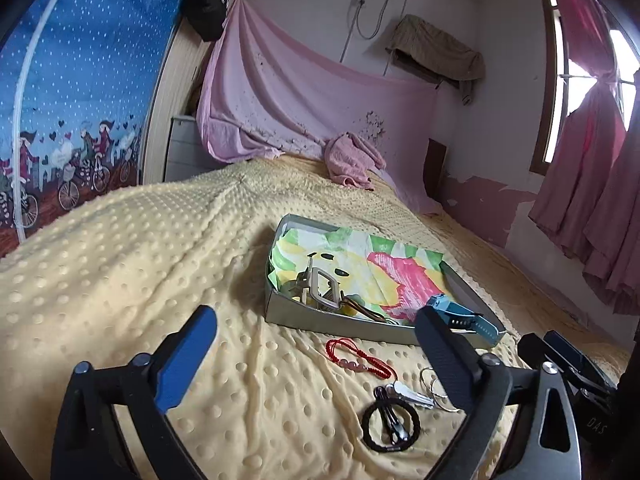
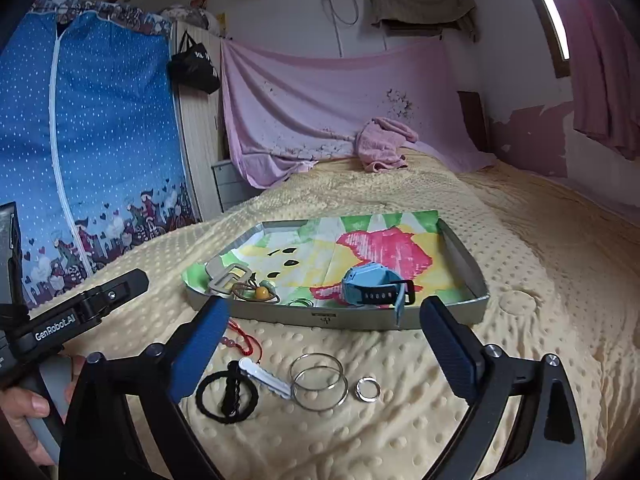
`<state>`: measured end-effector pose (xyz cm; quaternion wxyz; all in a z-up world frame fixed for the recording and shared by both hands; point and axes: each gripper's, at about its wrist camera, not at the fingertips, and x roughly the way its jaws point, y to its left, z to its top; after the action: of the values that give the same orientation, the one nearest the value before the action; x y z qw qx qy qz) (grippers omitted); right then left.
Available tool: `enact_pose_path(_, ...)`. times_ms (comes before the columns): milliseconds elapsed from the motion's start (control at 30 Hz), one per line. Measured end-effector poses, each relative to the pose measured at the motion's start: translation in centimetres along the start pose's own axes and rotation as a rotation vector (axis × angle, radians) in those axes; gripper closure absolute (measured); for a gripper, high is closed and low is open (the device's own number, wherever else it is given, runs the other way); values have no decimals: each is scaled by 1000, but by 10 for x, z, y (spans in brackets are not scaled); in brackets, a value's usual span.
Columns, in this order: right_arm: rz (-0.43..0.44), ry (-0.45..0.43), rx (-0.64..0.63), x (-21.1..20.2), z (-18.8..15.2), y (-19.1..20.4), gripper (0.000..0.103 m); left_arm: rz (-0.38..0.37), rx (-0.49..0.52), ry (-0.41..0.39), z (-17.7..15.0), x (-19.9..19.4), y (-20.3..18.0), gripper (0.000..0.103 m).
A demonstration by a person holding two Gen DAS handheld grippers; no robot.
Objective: Organize jewelry
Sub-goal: 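Withdraw both tools and move them toward the black hair tie and small ring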
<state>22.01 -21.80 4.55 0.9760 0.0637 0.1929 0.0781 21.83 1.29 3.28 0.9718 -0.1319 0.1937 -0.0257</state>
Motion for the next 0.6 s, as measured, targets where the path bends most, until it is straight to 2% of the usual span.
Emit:
enact_pose_path(133,2,-6,6,-14,-4,-2,2,-7,38,-7,-5,-15,-1,0)
enact_pose_path(300,-7,-23,-15,-35,-11,-1,2,-21,78,-13,-16,-32,-1,0)
enact_pose_path(600,-28,6,-45,-52,-25,-6,2,-27,168,21,-39,-45,-7,0)
